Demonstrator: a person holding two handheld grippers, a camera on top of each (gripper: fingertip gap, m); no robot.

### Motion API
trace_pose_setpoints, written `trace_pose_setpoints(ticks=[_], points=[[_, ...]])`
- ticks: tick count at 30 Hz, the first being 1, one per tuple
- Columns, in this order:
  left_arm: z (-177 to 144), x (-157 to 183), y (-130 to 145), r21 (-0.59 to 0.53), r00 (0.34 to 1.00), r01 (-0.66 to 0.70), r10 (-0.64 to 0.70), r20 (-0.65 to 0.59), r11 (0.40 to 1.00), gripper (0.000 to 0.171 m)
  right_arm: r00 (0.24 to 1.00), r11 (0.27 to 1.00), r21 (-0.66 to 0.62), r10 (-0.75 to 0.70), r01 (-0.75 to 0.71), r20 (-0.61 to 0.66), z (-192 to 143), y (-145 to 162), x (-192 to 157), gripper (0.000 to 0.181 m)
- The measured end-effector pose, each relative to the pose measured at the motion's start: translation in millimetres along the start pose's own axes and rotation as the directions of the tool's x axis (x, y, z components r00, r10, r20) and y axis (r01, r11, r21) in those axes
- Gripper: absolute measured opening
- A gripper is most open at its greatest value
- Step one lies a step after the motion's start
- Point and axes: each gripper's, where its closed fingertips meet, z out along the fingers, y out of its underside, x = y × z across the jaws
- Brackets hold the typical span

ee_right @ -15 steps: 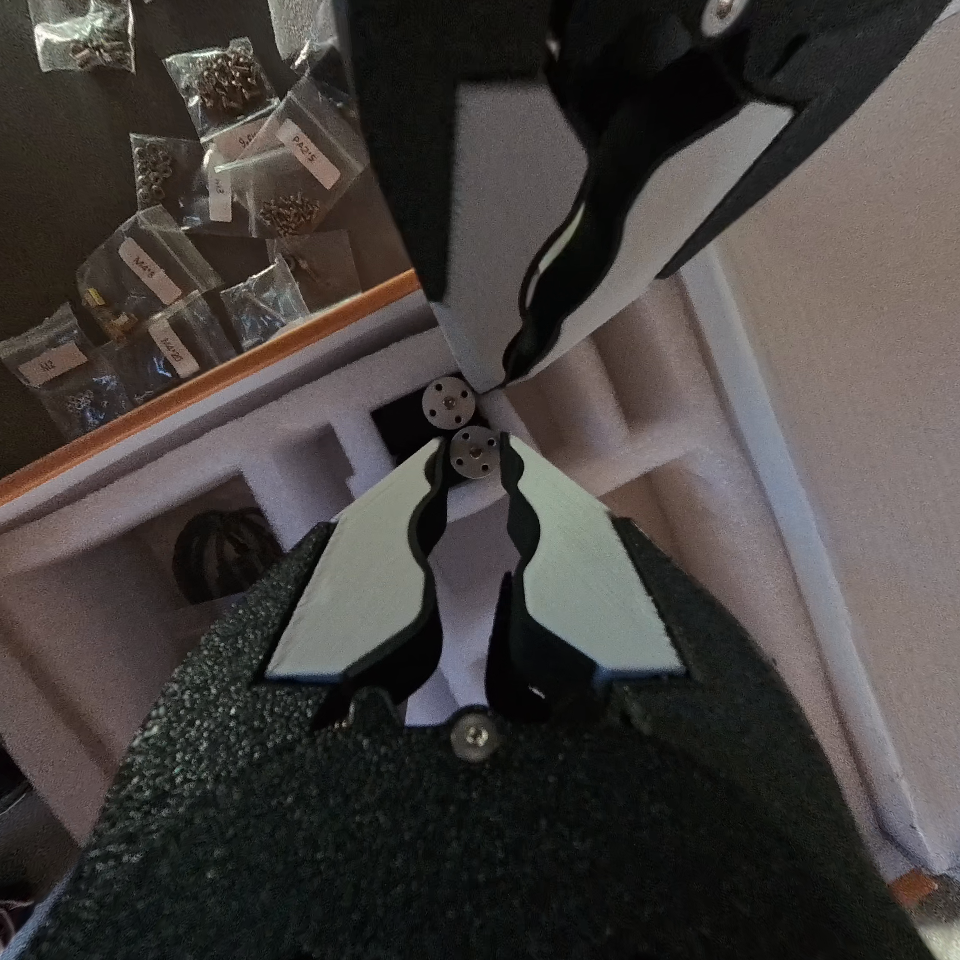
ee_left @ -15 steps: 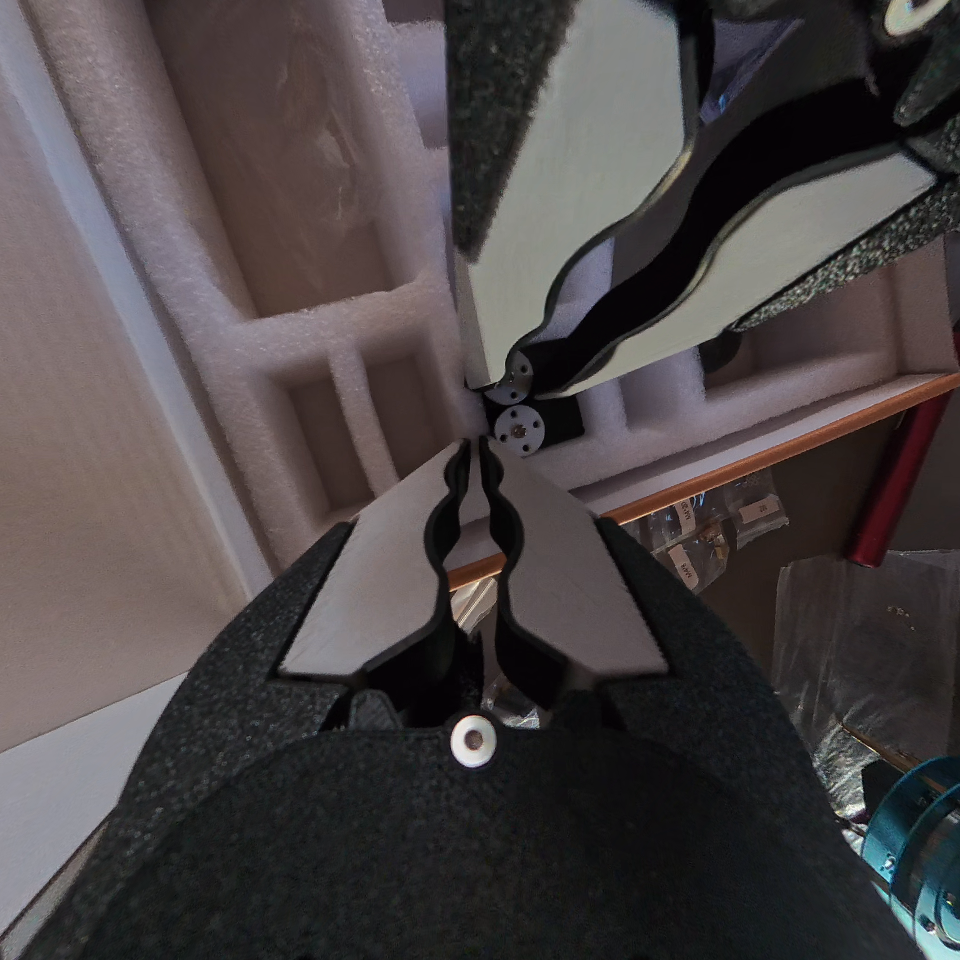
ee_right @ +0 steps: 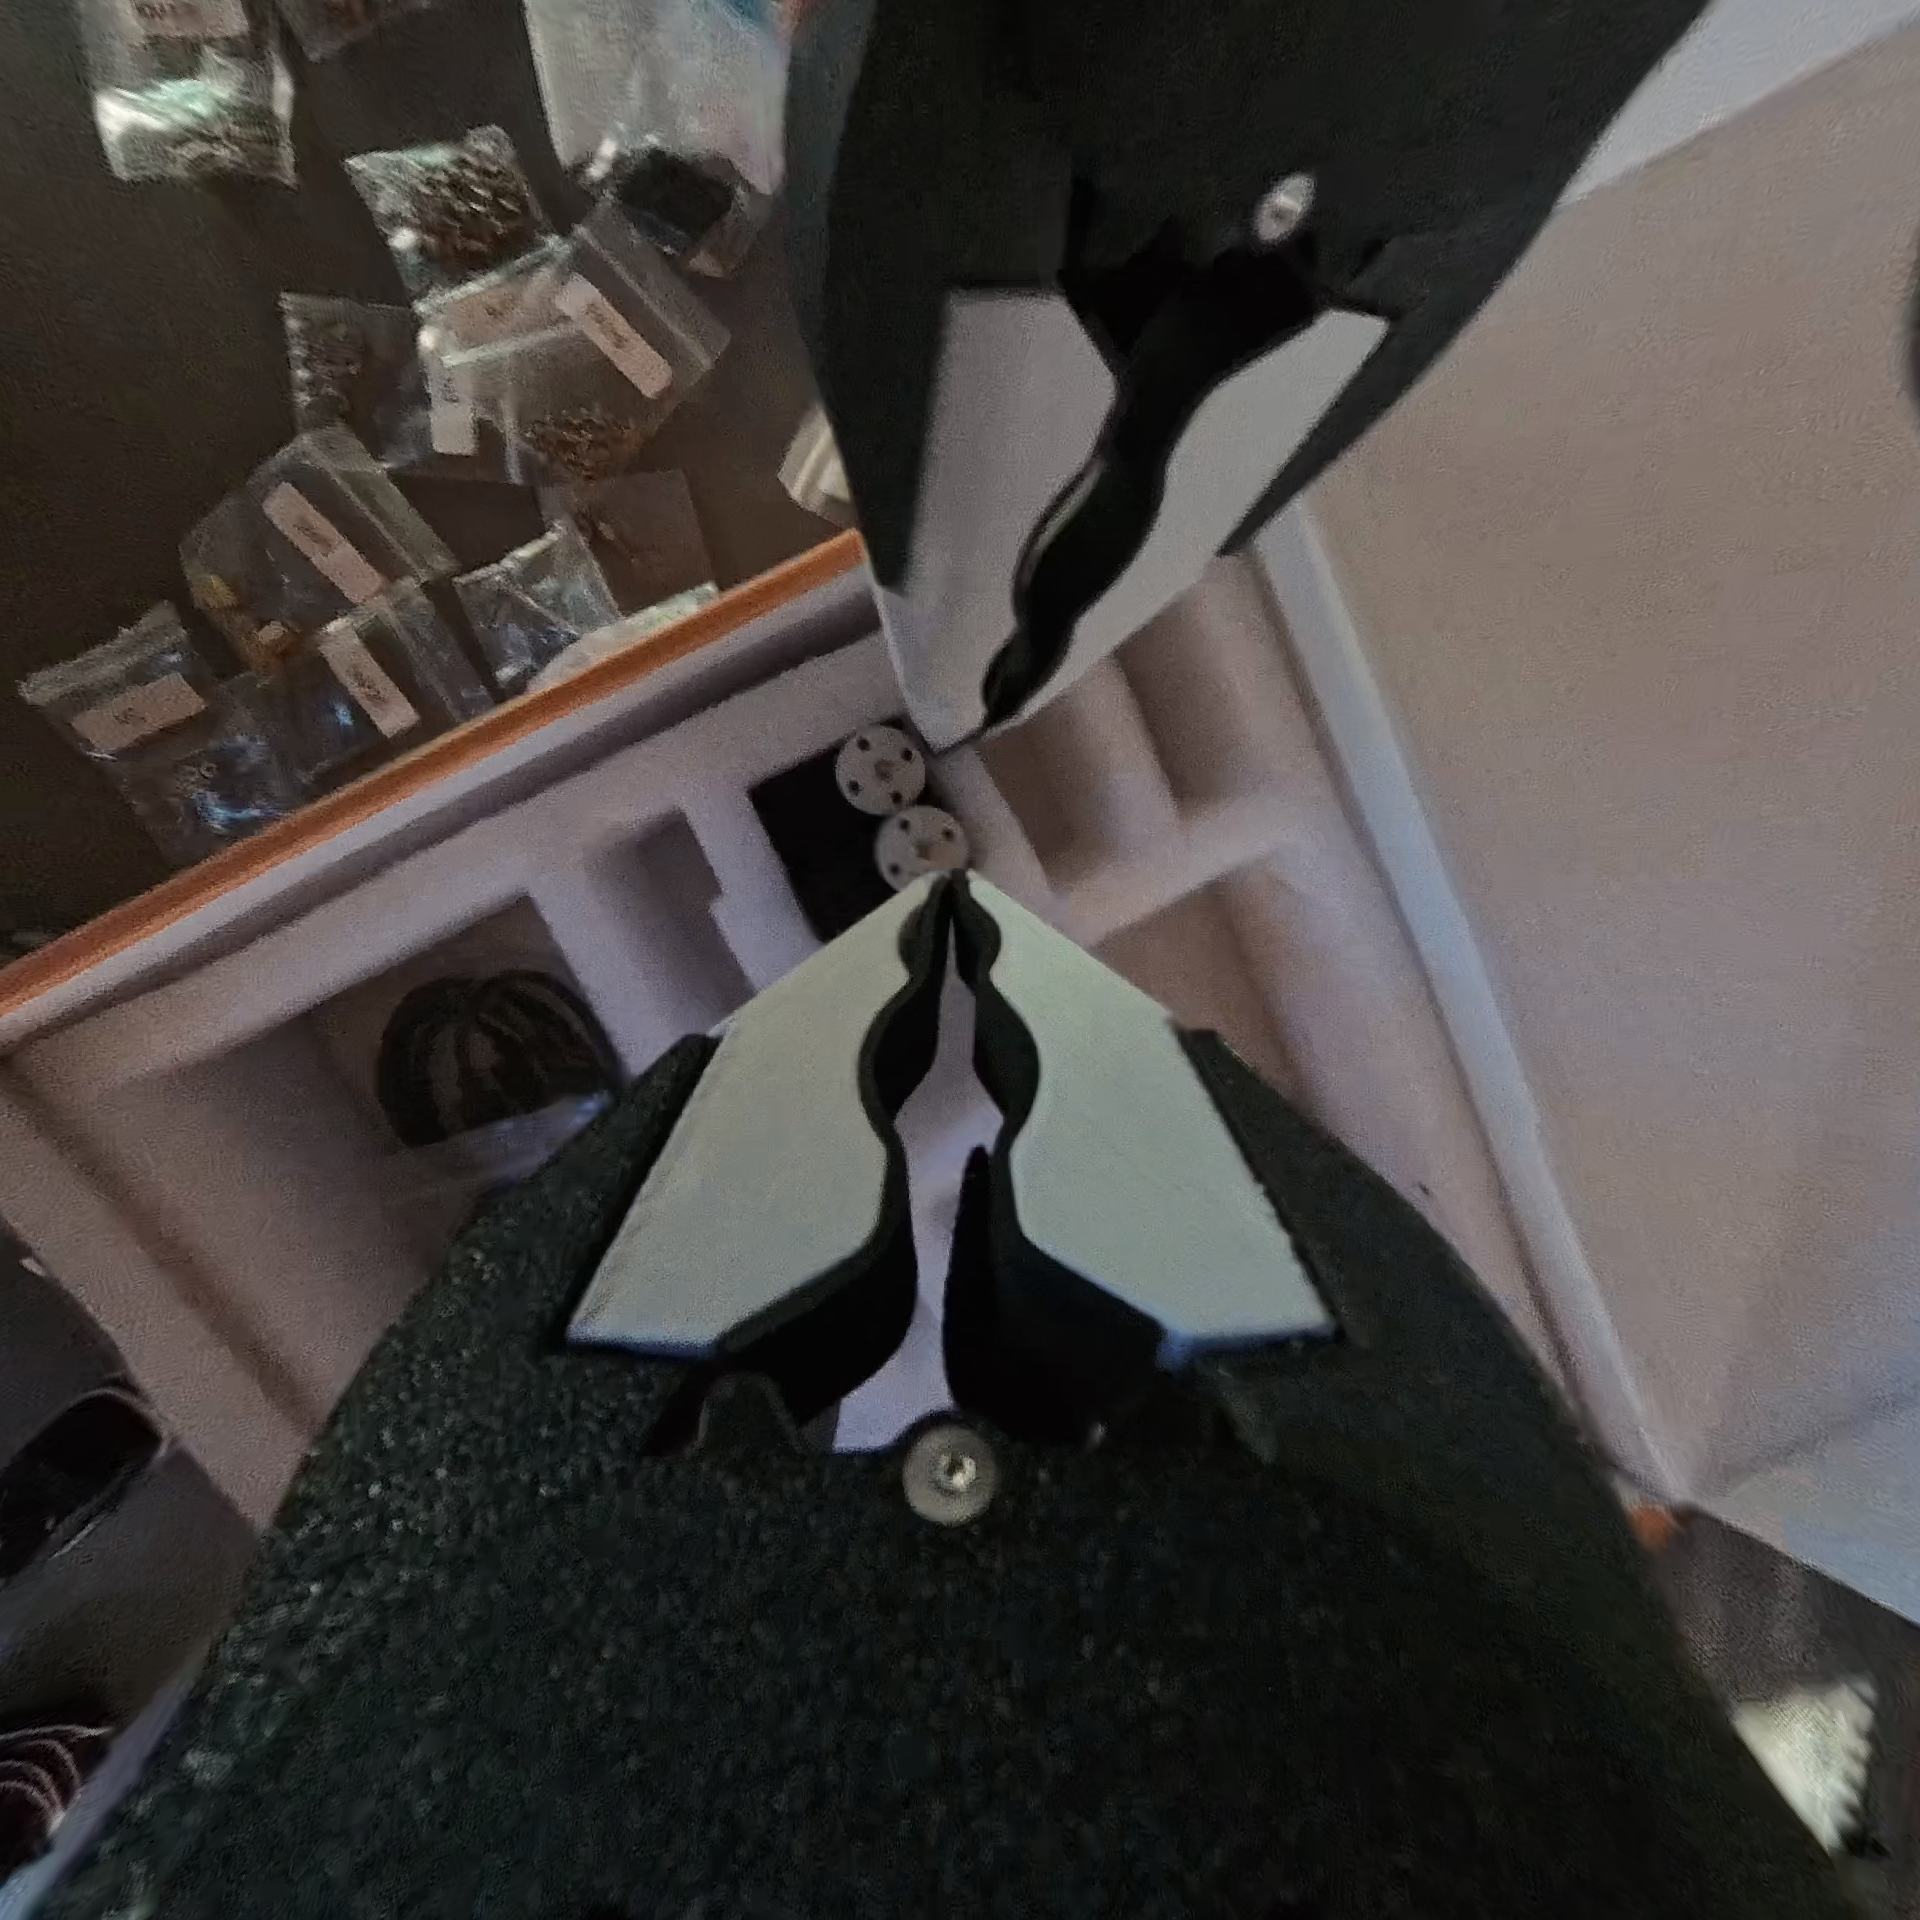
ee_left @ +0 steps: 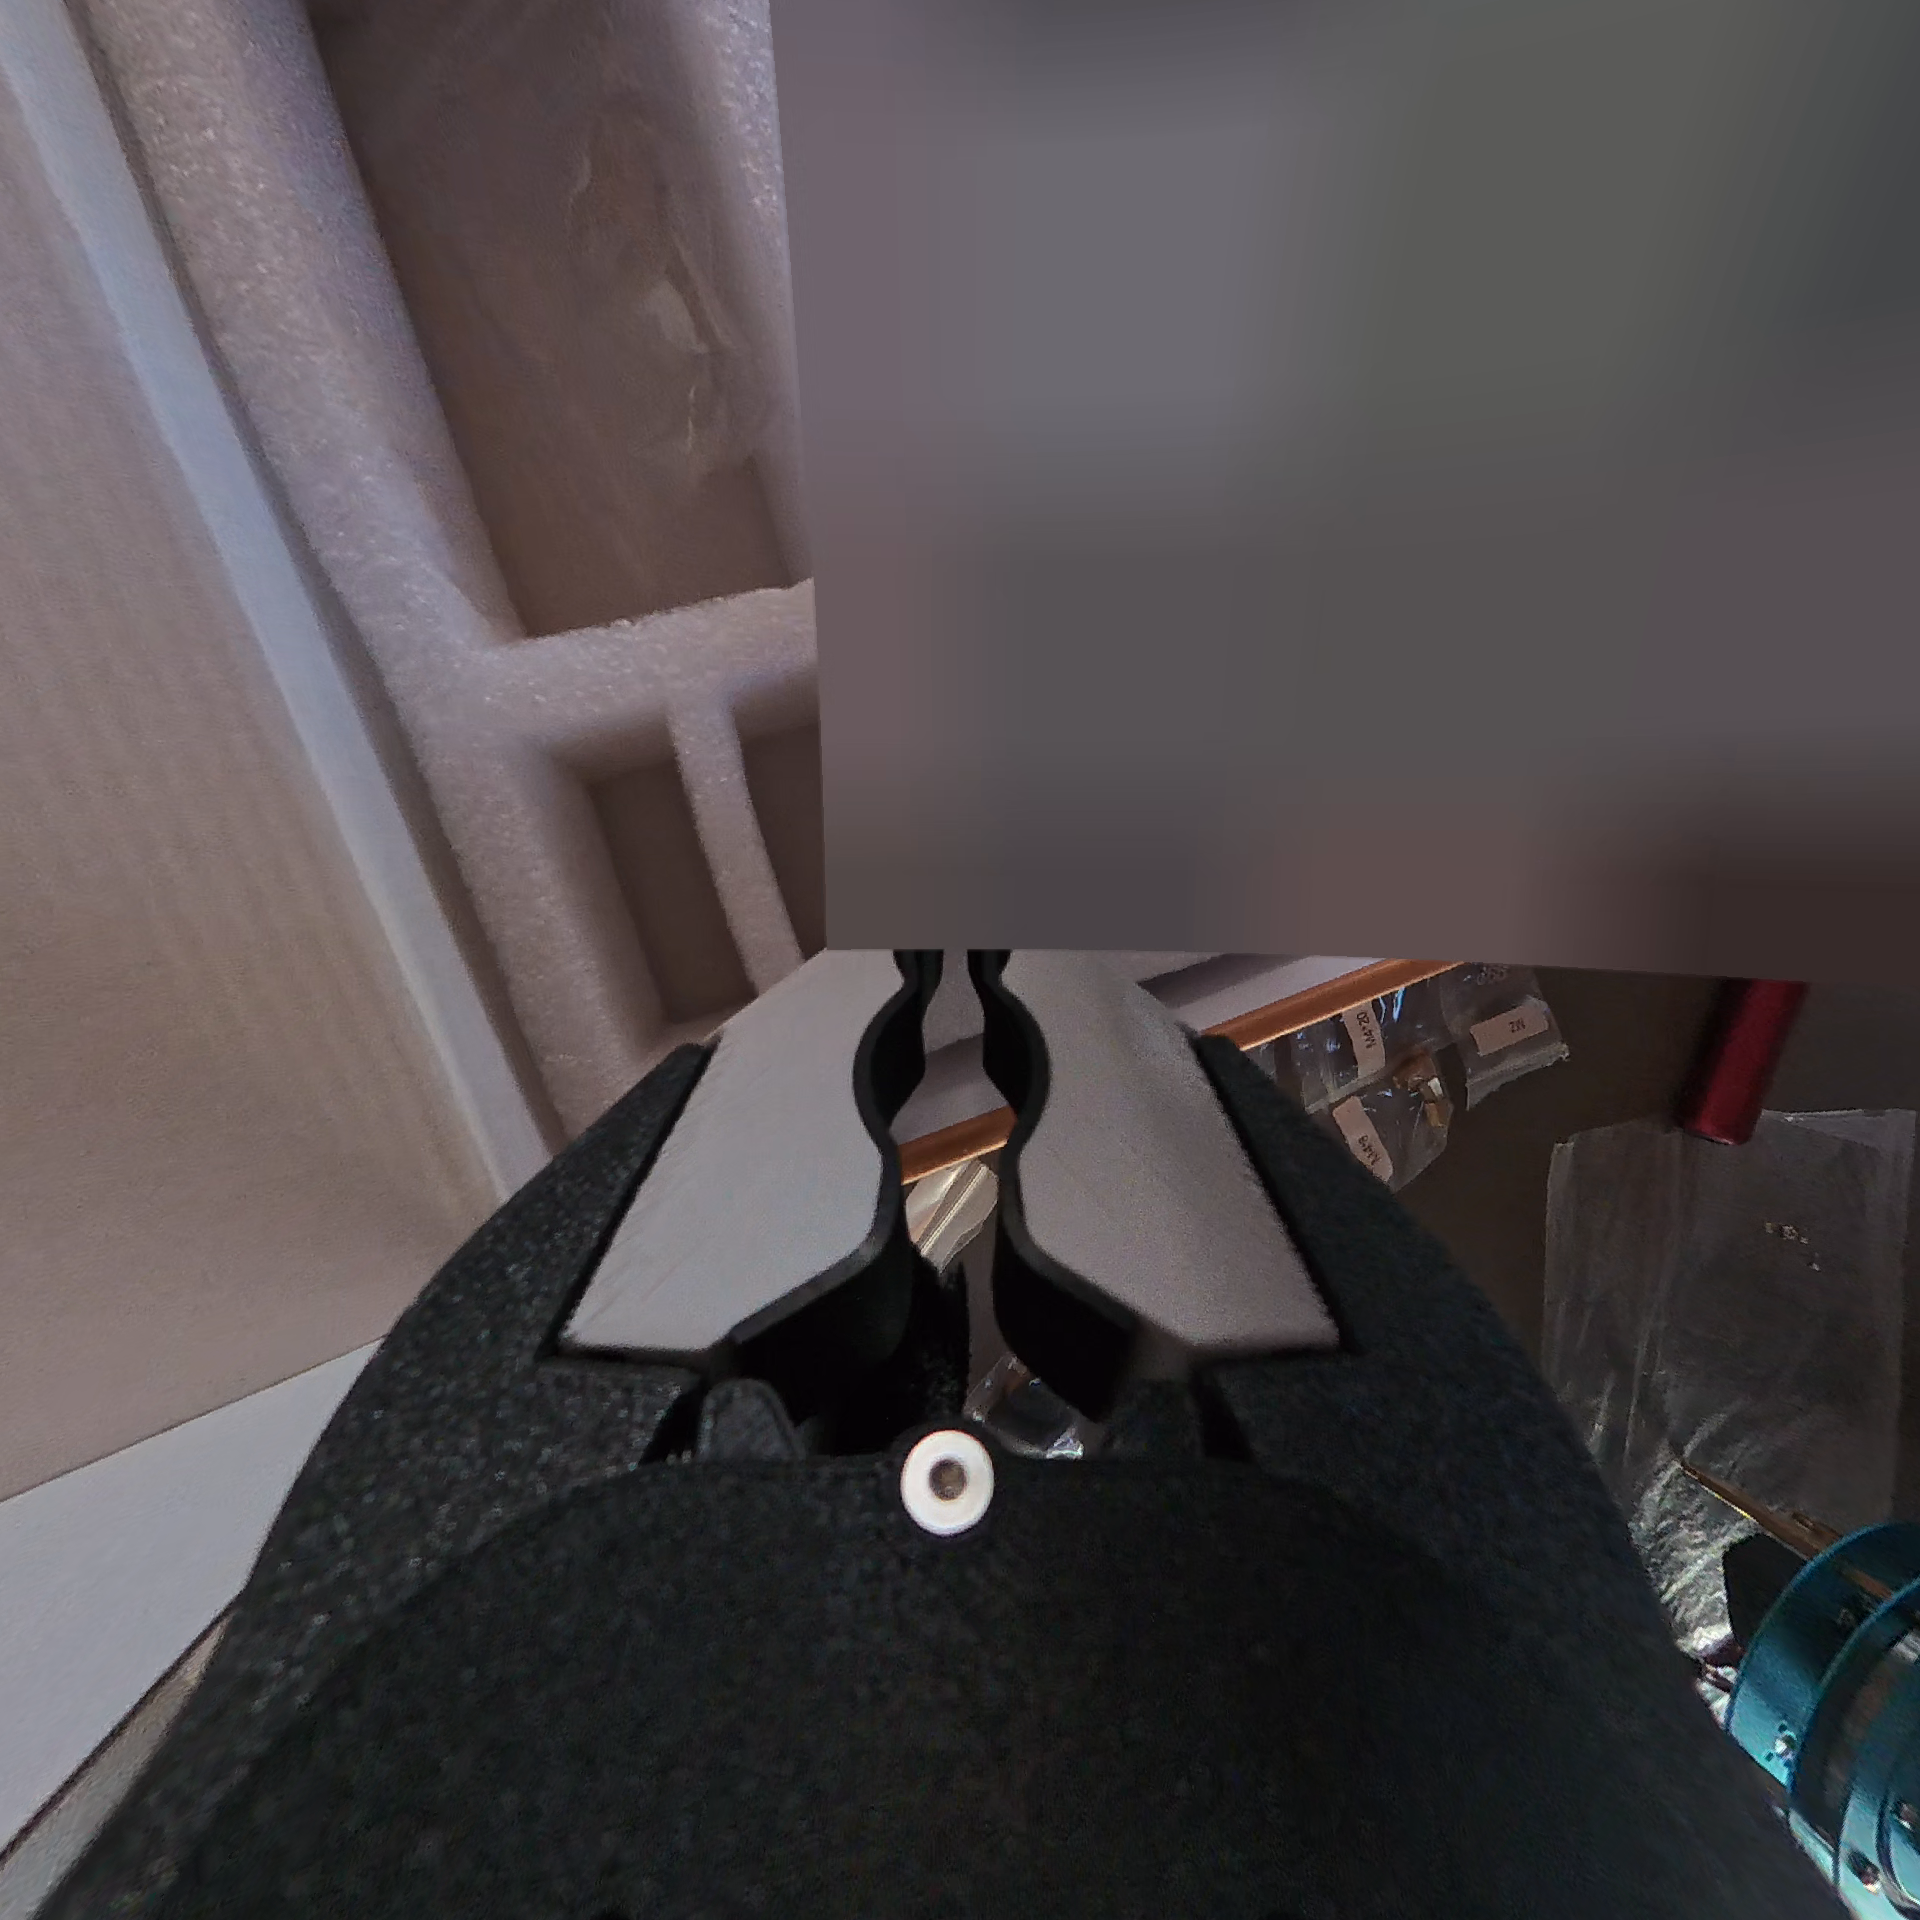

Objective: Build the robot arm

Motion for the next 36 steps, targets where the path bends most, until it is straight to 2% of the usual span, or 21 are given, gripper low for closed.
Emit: trace_pose_setpoints(ticks=[2,4,6,9,12,19,24,30,36], points=[[0.3,-0.1,-0.3,0.000,1.000,-0.001,0.001,0.006,1.000,0.003,0.999,1.000,-0.015,0.021,-0.021,-0.043,-10.1,5.8,7.9,0.000],[0.5,-0.3,0.1,-0.003,1.000,-0.007,0.008,0.019,1.000,0.003,0.995,0.995,-0.012,0.096,-0.096,0.007,-11.2,6.0,-0.4,0.004],[0.3,-0.4,0.3,-0.003,1.000,-0.007,0.008,0.020,1.000,0.003,0.995,0.995,0.032,0.100,-0.099,-0.004,-5.3,2.2,-5.6,0.007],[0.3,-0.3,0.0,-0.003,1.000,-0.006,0.006,0.013,1.000,0.003,0.990,0.995,-0.011,0.094,-0.096,-0.102,10.5,13.7,4.1,0.027],[-0.3,-0.2,0.0,0.006,1.000,-0.005,0.005,0.009,1.000,0.003,0.980,0.978,0.064,0.194,-0.197,0.048,24.1,1.7,-5.6,0.029],[-0.9,-0.3,-0.2,0.015,1.000,-0.004,0.004,0.001,1.000,0.003,0.955,0.958,0.083,0.259,-0.273,0.148,33.3,2.9,-6.3,0.019],[-1.8,0.1,-0.7,0.027,1.000,0.006,-0.005,-0.016,1.000,0.003,0.983,0.980,0.086,0.176,-0.180,0.052,27.6,2.6,-10.0,0.017],[-1.0,-0.5,0.6,0.007,1.000,-0.002,0.002,-0.009,1.000,0.002,0.971,0.973,0.070,0.210,-0.219,0.117,27.7,-2.8,-3.1,0.016],[-0.5,1.1,-2.5,0.022,0.999,0.013,-0.012,-0.035,1.000,0.002,0.981,0.980,0.054,0.187,-0.190,0.055,14.3,2.1,-7.9,0.016]])
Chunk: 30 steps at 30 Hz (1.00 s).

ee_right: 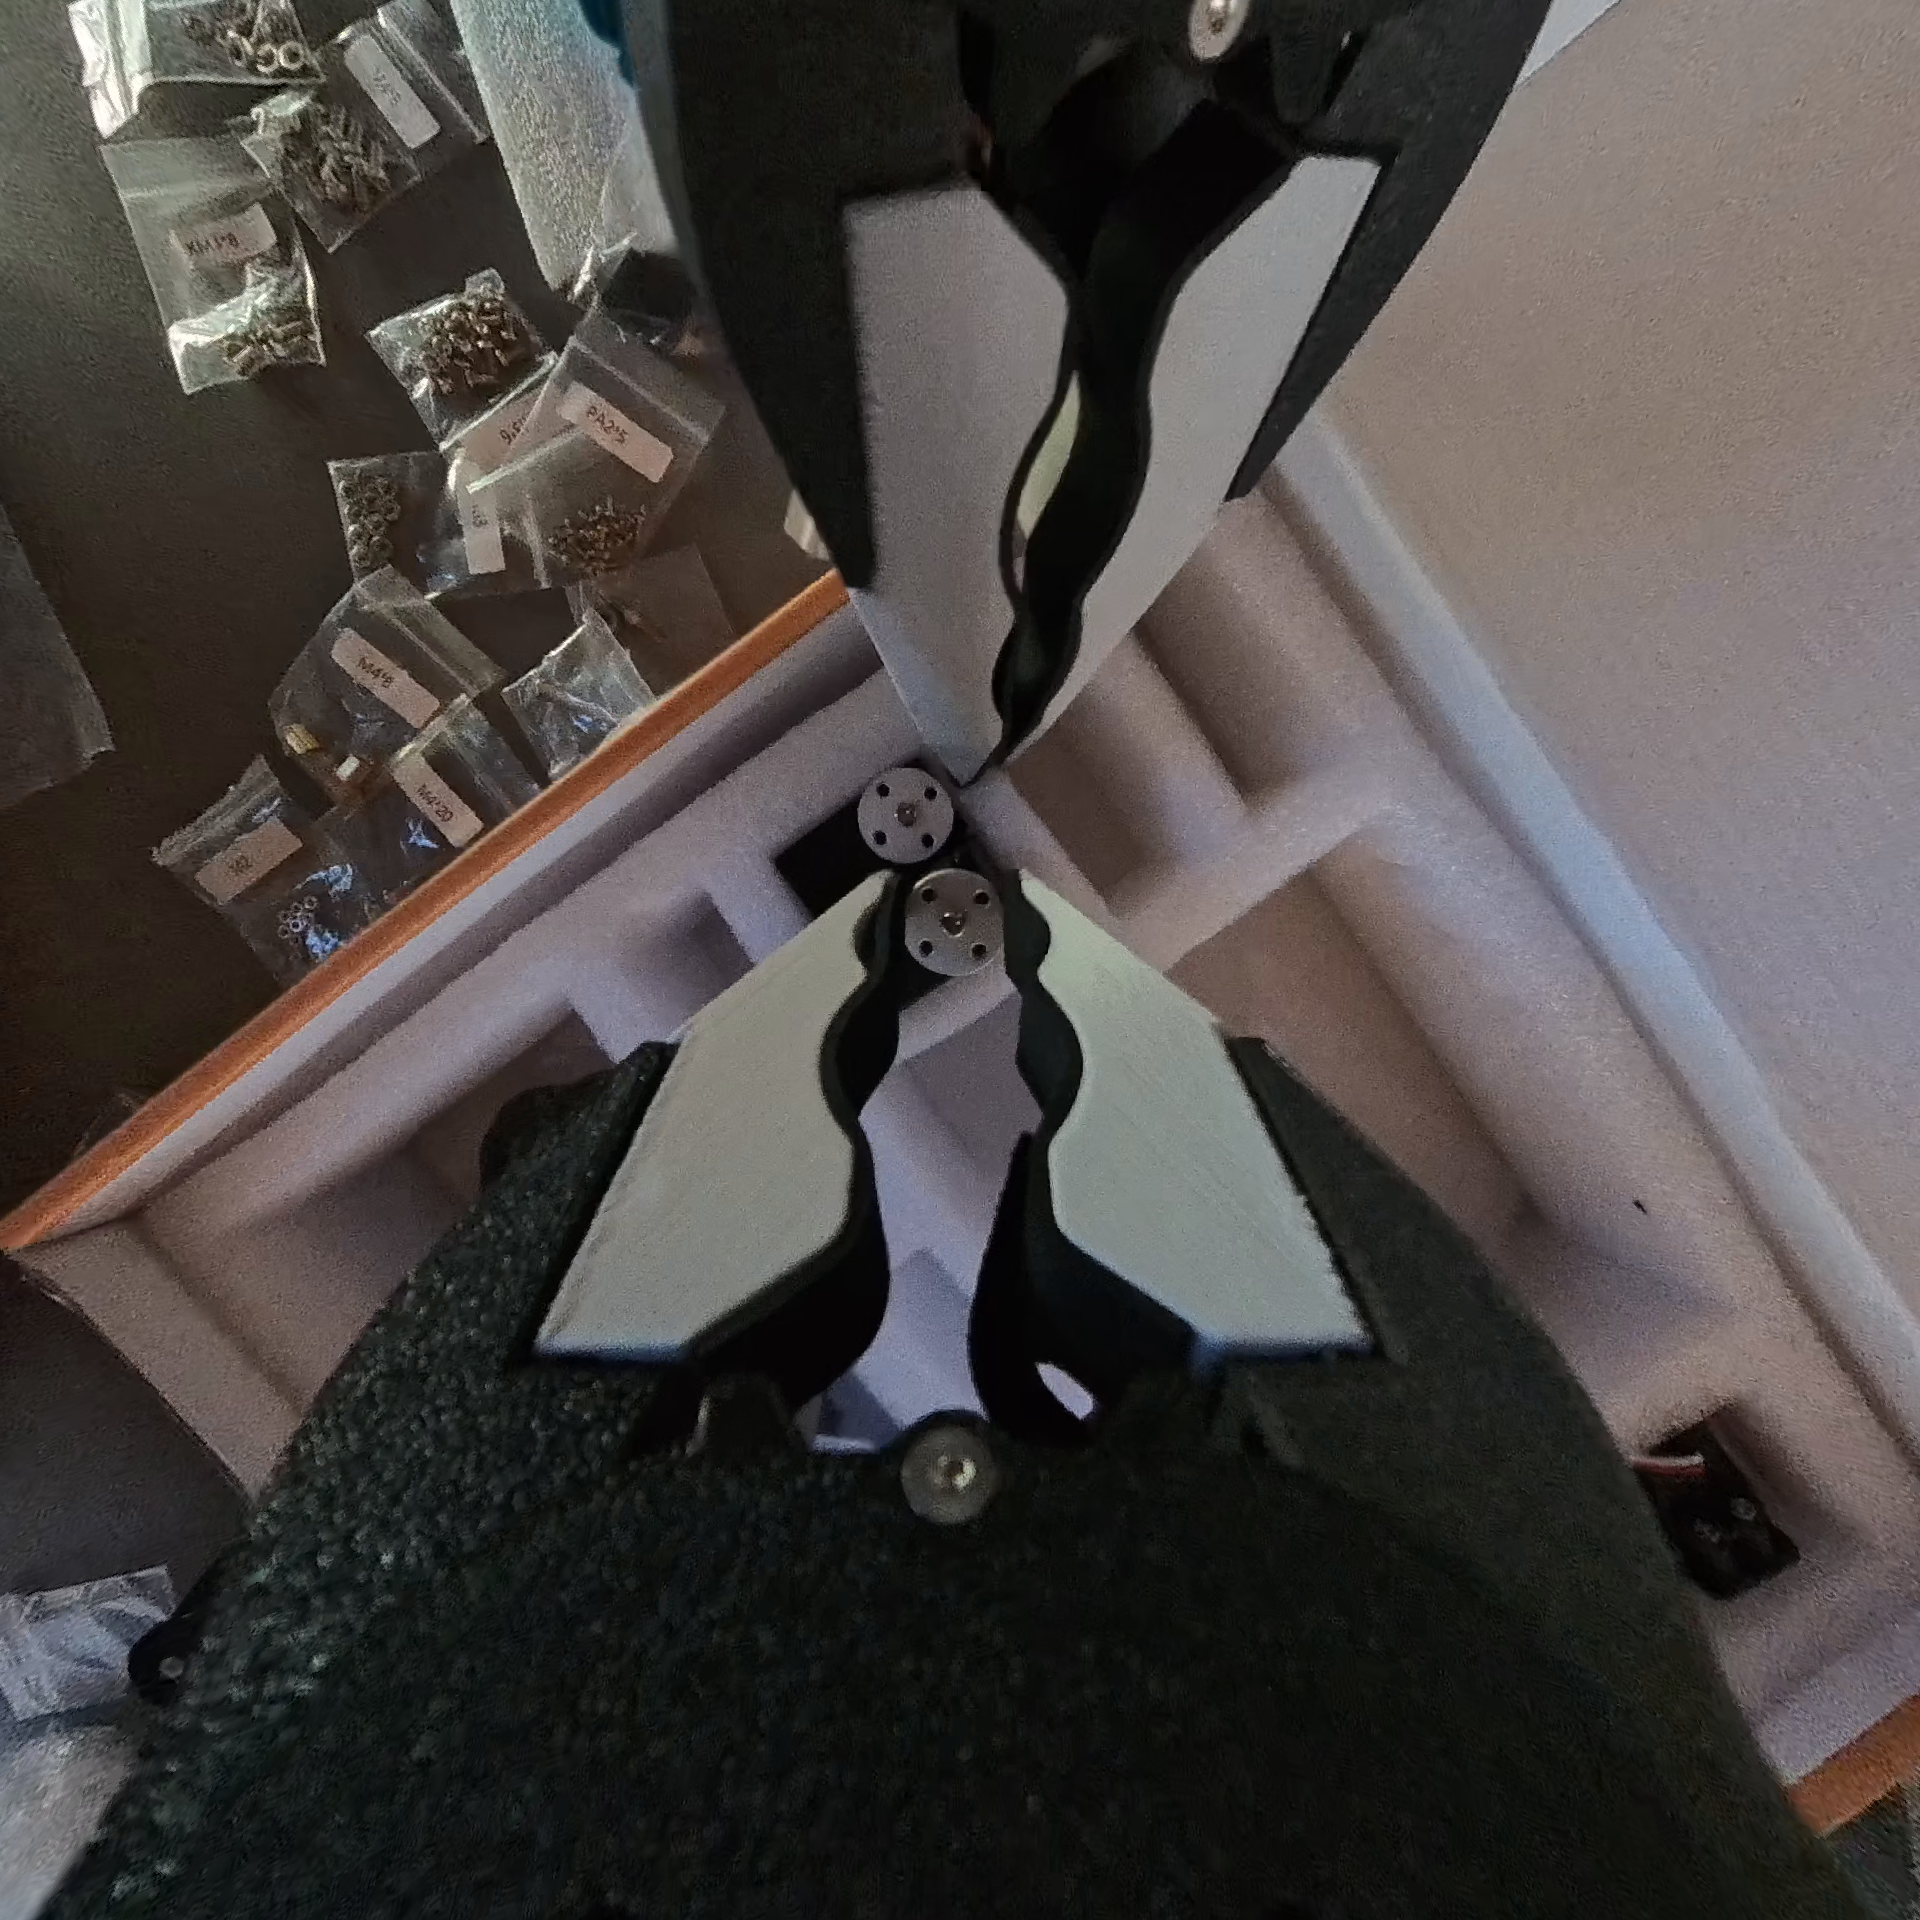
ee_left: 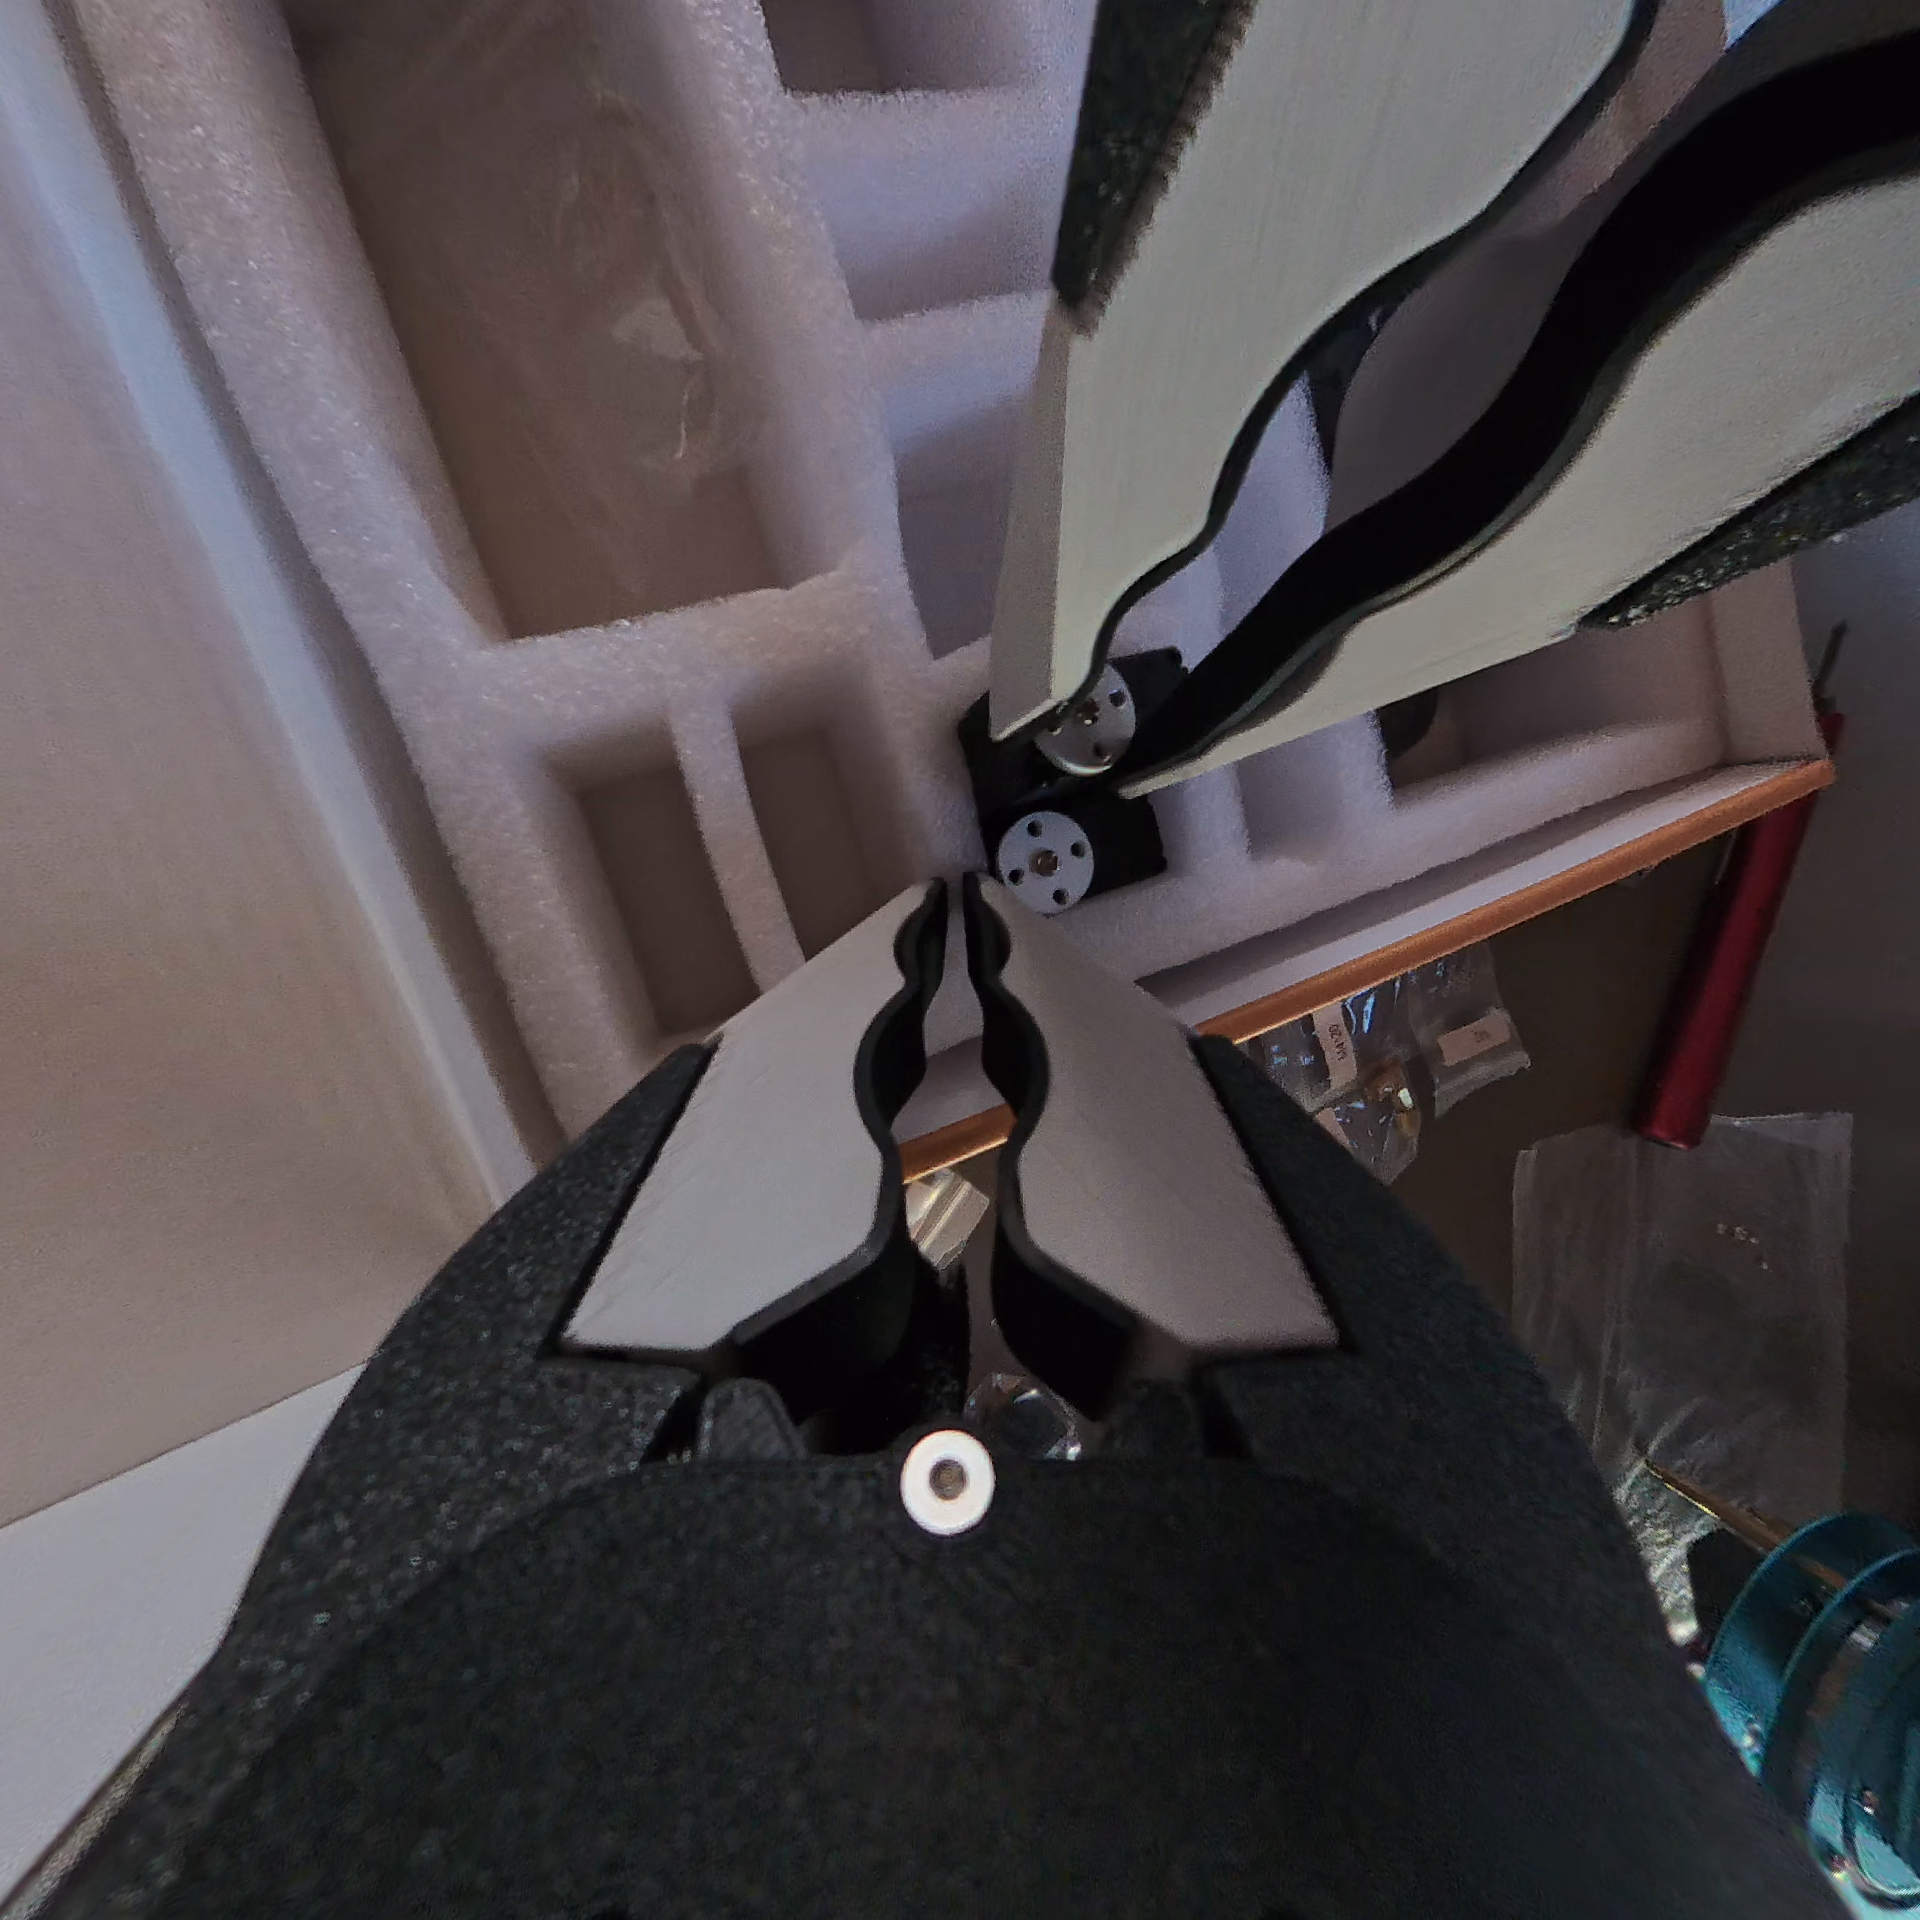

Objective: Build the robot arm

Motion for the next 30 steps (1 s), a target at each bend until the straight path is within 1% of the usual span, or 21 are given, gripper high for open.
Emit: trace_pose_setpoints(ticks=[3,4,7,10,13,16,17,18,20,21,23,26,28,30], points=[[-0.3,-0.3,1.0,0.002,1.000,0.000,0.000,0.006,1.000,0.002,0.997,0.996,0.063,0.055,-0.058,0.045,2.7,-8.9,6.9,0.016],[-0.1,-0.4,1.6,-0.004,1.000,-0.003,0.003,0.010,1.000,0.002,0.997,0.996,0.066,0.061,-0.064,0.047,2.2,-10.1,7.1,0.016],[0.6,-0.4,2.0,-0.021,1.000,-0.006,0.007,0.004,1.000,0.002,0.999,0.997,0.060,0.041,-0.041,-0.011,-17.3,-8.1,3.0,0.015],[0.9,-0.2,1.3,-0.017,1.000,-0.012,0.012,0.008,1.000,0.002,0.997,0.993,0.108,0.057,-0.052,-0.049,-40.9,-12.6,12.1,0.015],[0.2,-0.4,1.2,-0.002,1.000,-0.003,0.003,0.017,1.000,0.003,0.996,0.992,0.099,0.083,-0.079,-0.035,-40.1,-7.8,16.2,0.015],[-0.6,1.0,-0.2,0.016,1.000,-0.005,0.005,0.019,1.000,0.005,0.995,0.982,0.158,0.104,-0.101,-0.009,-45.0,-7.0,11.3,0.015],[-1.8,0.1,-0.9,0.031,1.000,-0.005,0.004,0.024,1.000,0.008,0.994,0.977,0.185,0.110,-0.108,-0.001,-50.4,-10.1,9.9,0.015],[-4.5,-2.3,-3.4,0.061,0.999,0.003,-0.005,0.035,0.998,0.019,0.994,0.971,0.211,0.111,-0.110,0.010,-56.6,-14.5,7.2,0.015],[-16.9,1.1,-11.9,0.156,1.000,0.002,-0.004,0.018,0.988,0.024,0.993,0.956,0.270,0.107,-0.115,0.044,-70.1,-23.7,-1.2,0.015],[-26.5,6.0,-16.3,0.207,1.000,-0.015,0.014,0.008,0.978,0.026,0.993,0.949,0.292,0.105,-0.118,0.061,-76.9,-29.1,-6.2,0.015],[-49.7,22.0,-22.2,0.295,0.996,-0.087,0.089,0.006,0.952,0.040,0.993,0.942,0.320,0.079,-0.104,0.090,-88.3,-40.6,-19.3,0.015],[-81.6,70.4,-14.1,0.375,0.965,-0.217,0.257,-0.060,0.901,0.052,0.992,0.938,0.340,0.020,-0.062,0.125,-99.8,-61.5,-45.2,0.015],[-96.7,96.9,-8.0,0.427,0.947,-0.229,0.302,-0.111,0.875,0.060,0.987,0.937,0.349,-0.036,-0.022,0.158,-104.9,-80.7,-67.2,0.015],[-105.9,122.8,0.8,0.457,0.922,-0.197,0.323,-0.215,0.867,0.064,0.975,0.935,0.355,-0.093,0.016,0.200,-106.9,-99.9,-91.7,0.015]])
